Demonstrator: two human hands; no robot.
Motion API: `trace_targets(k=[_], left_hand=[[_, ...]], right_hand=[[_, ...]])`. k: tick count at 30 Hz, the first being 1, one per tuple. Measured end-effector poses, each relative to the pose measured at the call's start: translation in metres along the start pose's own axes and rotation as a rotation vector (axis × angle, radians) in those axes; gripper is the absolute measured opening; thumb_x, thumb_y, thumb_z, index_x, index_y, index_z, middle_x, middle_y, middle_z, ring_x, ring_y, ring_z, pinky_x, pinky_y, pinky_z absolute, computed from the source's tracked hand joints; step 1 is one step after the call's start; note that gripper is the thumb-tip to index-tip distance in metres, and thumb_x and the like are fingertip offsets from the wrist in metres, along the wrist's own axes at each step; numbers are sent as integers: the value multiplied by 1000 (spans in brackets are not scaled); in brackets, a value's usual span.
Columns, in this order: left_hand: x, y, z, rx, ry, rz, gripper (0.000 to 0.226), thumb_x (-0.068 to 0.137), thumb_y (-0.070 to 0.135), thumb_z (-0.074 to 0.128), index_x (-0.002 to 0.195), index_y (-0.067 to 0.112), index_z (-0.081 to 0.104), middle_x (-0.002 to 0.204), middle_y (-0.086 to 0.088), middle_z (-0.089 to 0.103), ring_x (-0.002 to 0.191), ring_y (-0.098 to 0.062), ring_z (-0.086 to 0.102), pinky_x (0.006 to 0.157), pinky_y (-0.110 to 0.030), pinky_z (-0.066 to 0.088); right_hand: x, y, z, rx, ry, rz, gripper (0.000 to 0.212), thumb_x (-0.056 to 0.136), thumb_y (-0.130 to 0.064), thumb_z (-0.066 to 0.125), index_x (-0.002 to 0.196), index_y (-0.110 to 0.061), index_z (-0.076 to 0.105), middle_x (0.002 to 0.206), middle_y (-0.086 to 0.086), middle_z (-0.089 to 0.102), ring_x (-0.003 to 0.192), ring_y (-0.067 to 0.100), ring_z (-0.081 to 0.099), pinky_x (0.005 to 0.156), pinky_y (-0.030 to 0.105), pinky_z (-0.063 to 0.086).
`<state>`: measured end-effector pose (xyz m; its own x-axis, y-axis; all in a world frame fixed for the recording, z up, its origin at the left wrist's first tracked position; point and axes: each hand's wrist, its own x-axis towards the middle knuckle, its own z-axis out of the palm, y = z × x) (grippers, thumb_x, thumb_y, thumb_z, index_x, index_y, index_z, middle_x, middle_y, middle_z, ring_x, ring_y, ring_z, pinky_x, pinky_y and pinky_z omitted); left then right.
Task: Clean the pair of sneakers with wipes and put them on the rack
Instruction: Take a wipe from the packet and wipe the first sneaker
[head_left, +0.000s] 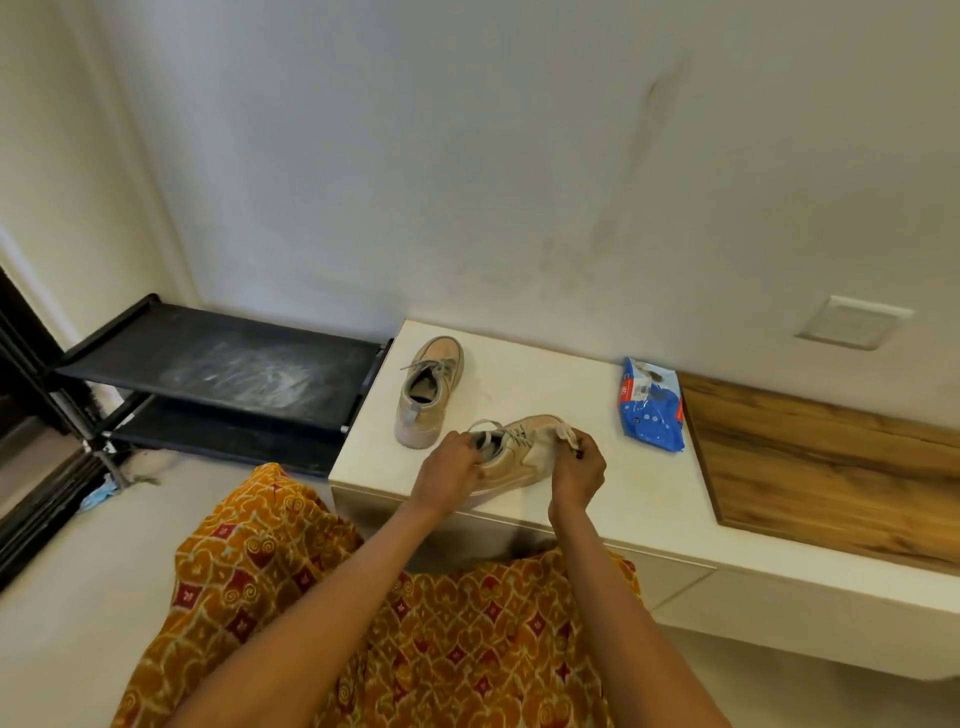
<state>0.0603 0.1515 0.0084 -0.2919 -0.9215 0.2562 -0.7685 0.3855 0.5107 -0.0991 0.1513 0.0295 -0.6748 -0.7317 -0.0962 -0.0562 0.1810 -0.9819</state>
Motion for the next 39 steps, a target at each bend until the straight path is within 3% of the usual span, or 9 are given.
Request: trace_targets(k=[3,6,13,15,19,24,28,31,39], left_hand=[[9,-2,-18,-218,-42,-47,15,85,15,63,91,7,73,88,-11,59,85,-22,53,76,-38,46],[12,-15,-26,-346,-47,-155,13,83,12,67,88,3,73,81,-7,56,78,-16,52,74,-28,42],[10,-30,-8,-234,163,-167,13,84,16,66,93,10,74,86,-5,63,84,-12,49,76,-24,41],[7,-25,-5,-198,247,-110,14,88,12,61,96,8,72,94,-7,61,90,-13,48,77,-19,38],[1,-17,4,-206,276,56,19,91,8,55,106,2,66,105,-14,63,95,-22,60,78,-28,52],[-10,-21,13,-42,225,225,39,90,23,45,118,1,60,115,-12,59,107,-19,57,85,-28,54],[-11,-30,17,75,130,243,66,82,47,51,129,0,50,128,-12,52,121,-21,45,94,-28,48],[-12,-32,15,111,90,249,79,77,57,52,132,1,45,130,-13,50,121,-22,43,94,-27,47],[-12,-32,9,209,75,288,83,74,59,57,131,0,47,128,-12,52,120,-21,40,91,-27,49]], right_hand=[[3,-3,-10,-21,29,-58,13,91,-16,58,101,-10,63,96,4,62,87,19,56,77,30,44],[3,-2,-8,-68,6,-123,14,90,-11,57,101,-8,66,97,5,65,87,20,58,74,27,41],[-21,16,22,-449,-257,-397,21,92,-17,51,105,-10,65,110,9,63,96,21,58,80,29,48],[-24,24,33,-505,-299,-486,26,95,-23,47,113,-13,63,118,6,62,107,20,56,91,33,48],[-30,41,46,-623,-358,-630,41,99,-30,37,134,-14,51,137,4,52,129,18,44,110,33,35],[-8,56,-1,-831,-396,-1031,41,90,-17,58,130,-20,55,131,5,58,119,26,56,96,36,45],[8,49,-6,-940,-235,-760,37,96,-30,39,128,-24,56,128,8,60,120,29,53,103,45,38],[-6,42,17,-774,-248,-644,31,97,-20,46,125,-15,60,121,10,63,114,28,56,104,41,39],[-17,49,-4,-903,-224,-1005,36,72,-8,77,106,-15,70,109,7,69,106,30,62,88,42,51]])
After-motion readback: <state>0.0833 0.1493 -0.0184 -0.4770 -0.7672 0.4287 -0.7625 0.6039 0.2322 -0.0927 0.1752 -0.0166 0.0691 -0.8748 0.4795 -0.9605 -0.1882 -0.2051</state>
